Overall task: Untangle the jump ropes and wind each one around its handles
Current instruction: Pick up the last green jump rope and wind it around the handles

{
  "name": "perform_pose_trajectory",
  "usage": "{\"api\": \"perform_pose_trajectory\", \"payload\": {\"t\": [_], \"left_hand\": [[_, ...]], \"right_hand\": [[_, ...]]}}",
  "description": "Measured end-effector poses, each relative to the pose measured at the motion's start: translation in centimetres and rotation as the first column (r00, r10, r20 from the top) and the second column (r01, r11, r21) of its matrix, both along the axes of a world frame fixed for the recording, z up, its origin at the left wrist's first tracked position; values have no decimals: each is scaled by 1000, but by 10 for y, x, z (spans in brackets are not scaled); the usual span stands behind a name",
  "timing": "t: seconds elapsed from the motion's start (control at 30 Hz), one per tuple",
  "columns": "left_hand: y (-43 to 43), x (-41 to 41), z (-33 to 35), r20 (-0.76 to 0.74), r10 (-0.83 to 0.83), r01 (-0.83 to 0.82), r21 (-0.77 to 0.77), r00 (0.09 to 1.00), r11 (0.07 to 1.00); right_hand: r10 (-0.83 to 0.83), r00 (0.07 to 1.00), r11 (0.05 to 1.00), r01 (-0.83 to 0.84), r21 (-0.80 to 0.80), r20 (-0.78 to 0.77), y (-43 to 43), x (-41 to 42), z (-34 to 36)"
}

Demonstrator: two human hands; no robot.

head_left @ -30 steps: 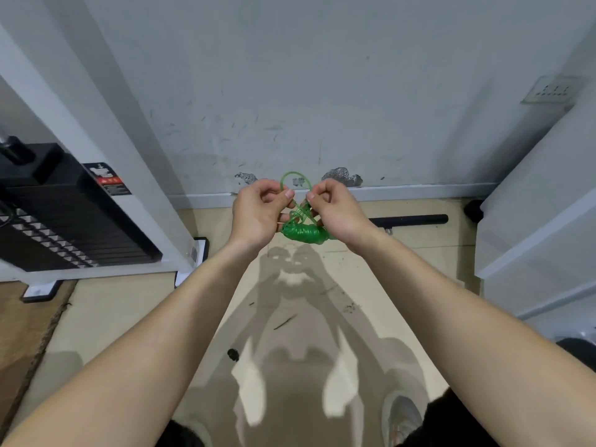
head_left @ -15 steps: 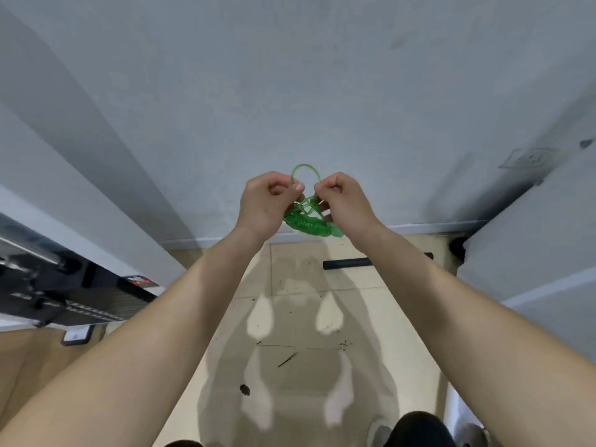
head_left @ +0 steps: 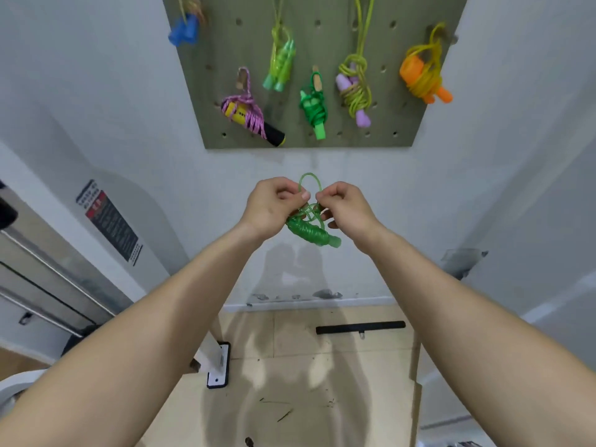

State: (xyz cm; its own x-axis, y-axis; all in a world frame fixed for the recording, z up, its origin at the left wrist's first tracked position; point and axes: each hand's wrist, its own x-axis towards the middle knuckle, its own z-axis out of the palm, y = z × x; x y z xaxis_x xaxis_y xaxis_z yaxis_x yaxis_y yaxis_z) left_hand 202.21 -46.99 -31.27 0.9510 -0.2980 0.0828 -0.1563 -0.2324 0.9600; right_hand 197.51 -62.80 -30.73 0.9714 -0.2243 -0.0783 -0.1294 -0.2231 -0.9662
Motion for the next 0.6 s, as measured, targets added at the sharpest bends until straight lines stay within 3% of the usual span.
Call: {"api": "perform_pose_trajectory", "payload": {"t": [0.33,0.6], "left_hand": [[32,13,113,116,-22,22,-1,993,1000],[58,38,158,174,17,2,-109,985,994]], "right_hand": [[28,995,997,-20,-75,96,33,6,119],[-71,972,987,100,-123,222,65,25,162]]}}
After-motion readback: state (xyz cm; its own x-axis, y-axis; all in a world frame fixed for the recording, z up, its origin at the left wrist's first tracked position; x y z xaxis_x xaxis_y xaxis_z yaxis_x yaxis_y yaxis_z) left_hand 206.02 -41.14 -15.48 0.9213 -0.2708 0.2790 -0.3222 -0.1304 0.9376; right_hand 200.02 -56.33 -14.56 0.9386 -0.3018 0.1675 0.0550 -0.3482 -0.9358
